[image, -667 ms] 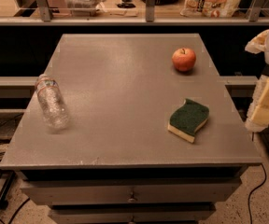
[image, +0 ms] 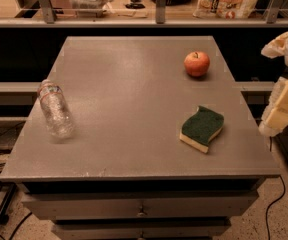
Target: Pick apple
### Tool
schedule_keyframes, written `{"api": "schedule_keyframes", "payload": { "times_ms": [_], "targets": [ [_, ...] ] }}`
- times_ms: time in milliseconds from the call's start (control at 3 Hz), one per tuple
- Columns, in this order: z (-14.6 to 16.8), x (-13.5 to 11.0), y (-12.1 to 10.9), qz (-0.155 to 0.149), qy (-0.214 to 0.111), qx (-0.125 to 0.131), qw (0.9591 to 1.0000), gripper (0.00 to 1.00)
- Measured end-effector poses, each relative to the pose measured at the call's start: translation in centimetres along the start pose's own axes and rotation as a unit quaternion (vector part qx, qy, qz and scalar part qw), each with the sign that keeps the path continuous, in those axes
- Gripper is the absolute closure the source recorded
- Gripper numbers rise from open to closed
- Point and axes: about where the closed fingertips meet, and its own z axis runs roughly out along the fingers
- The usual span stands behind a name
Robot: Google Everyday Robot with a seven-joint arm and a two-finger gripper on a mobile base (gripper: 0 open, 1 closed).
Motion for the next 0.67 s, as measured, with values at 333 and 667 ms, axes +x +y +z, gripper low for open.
{"api": "schedule_keyframes", "payload": {
  "times_ms": [333,667],
  "targets": [
    [1.4,-1.3,-2.8,0.028,-0.081,-0.007,0.9963,0.00],
    [2.1,-3.0,-6.1,0.038,-0.137,0.000,0.9899,0.00]
  ]
}}
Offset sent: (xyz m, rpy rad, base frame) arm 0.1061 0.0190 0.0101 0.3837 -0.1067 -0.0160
